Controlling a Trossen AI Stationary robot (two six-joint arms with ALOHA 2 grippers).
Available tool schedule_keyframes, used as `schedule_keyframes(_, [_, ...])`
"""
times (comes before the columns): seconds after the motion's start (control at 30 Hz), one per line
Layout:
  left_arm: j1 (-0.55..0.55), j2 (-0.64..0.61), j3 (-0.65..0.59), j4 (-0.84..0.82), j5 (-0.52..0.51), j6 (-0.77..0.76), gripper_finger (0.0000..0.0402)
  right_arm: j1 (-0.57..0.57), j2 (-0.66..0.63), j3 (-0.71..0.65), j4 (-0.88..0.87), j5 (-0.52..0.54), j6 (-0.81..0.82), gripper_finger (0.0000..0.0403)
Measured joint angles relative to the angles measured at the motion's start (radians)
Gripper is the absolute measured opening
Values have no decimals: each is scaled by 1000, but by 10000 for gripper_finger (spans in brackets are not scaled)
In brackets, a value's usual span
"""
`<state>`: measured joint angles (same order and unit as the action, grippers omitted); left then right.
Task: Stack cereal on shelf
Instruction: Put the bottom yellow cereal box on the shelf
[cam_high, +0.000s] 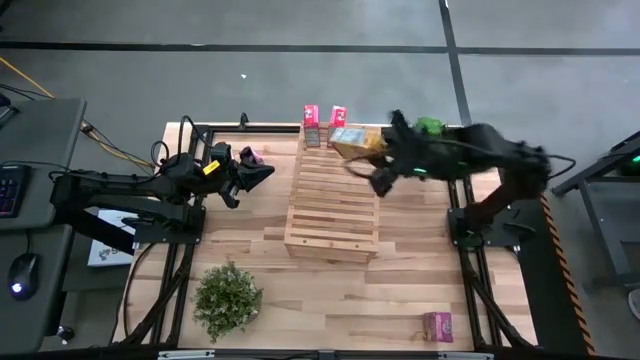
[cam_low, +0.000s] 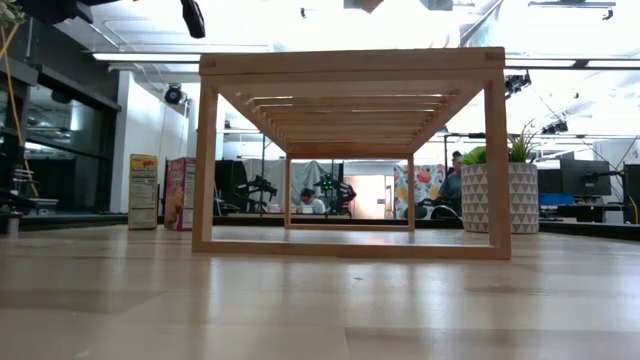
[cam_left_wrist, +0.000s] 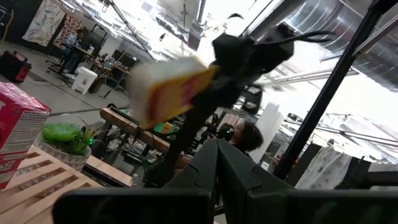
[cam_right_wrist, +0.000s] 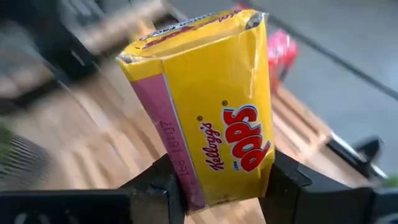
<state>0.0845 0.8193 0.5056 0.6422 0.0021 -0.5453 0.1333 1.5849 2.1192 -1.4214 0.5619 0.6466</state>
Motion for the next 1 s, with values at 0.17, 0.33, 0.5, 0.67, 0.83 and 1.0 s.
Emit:
schedule_keyframes(0.17, [0, 0, 0, 0, 0, 0, 3, -126, 146, 44, -136, -154, 26, 145])
schedule_keyframes(0.33, [0, 0, 0, 0, 0, 0, 3, -191, 240, 42, -149, -252, 2, 145])
schedule_keyframes(0.5, [0, 0, 0, -1, 0, -1, 3, -220, 273, 42, -144, -270, 27, 146])
schedule_keyframes(0.67, [0, 0, 0, -1, 1, -1, 3, -234, 279, 42, -119, -280, 51, 146])
schedule_keyframes(0.83, [0, 0, 0, -1, 1, -1, 3, -244, 279, 42, -108, -299, 67, 146])
schedule_keyframes(1.0, [0, 0, 0, -1, 1, -1, 3, -249, 279, 42, -102, -282, 70, 166])
